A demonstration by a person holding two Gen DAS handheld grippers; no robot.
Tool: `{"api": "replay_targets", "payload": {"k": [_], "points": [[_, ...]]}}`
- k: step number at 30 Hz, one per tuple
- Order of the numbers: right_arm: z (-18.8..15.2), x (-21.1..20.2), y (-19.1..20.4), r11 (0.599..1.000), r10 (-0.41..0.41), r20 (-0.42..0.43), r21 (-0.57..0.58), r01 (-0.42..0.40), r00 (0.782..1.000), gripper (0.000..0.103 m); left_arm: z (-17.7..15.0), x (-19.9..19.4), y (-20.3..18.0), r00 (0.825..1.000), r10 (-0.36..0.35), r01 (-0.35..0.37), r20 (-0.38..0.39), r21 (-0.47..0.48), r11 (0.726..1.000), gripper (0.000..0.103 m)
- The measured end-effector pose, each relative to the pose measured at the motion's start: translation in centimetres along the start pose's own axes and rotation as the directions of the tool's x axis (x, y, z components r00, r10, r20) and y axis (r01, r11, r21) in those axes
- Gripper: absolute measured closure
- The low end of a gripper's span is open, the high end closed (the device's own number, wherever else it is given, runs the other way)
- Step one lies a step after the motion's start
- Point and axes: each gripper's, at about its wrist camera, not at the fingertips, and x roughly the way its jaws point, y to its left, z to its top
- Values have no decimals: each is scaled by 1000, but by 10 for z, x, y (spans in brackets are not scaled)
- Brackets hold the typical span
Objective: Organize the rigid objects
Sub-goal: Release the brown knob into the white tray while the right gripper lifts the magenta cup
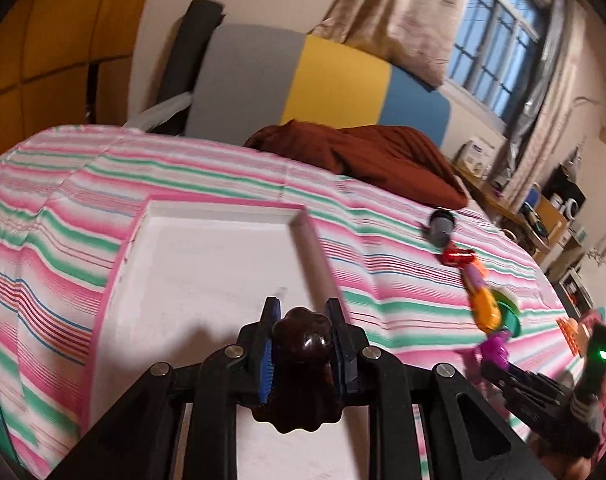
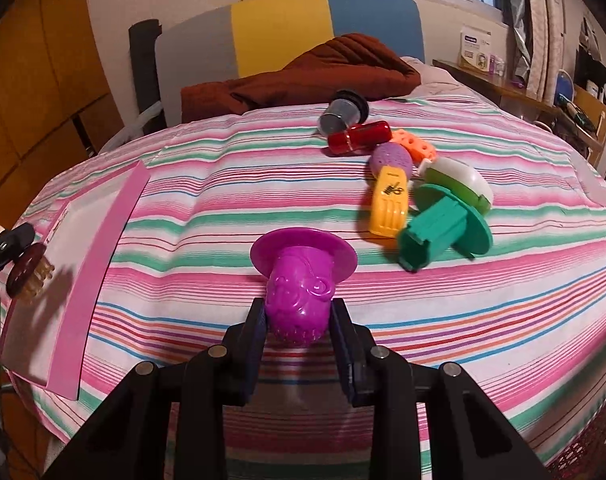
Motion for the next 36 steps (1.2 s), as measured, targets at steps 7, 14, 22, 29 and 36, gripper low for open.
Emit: {"api": "replay_targets", "payload": {"k": [7,14,22,29,36], "points": [[2,-1,10,1000,-5,8,-31,5,1000,72,31,35,29,996,79,-80,-42,-21,997,80],[4,-4,16,999,-7,16,-51,7,1000,72,58,70,54,982,166,-169,-86,-24,985,80],[5,-3,16,998,-12,19,-56,13,1000,72,77,90,75,974,211,-214,-82,-30,976,80],[4,-2,18,998,-15,18,-63,16,1000,72,82,90,86,966,250,-252,-57,-31,967,60],[4,1,22,998,-5,9,-63,6,1000,72,59,53,86,976,218,-219,-18,-111,969,28]]}}
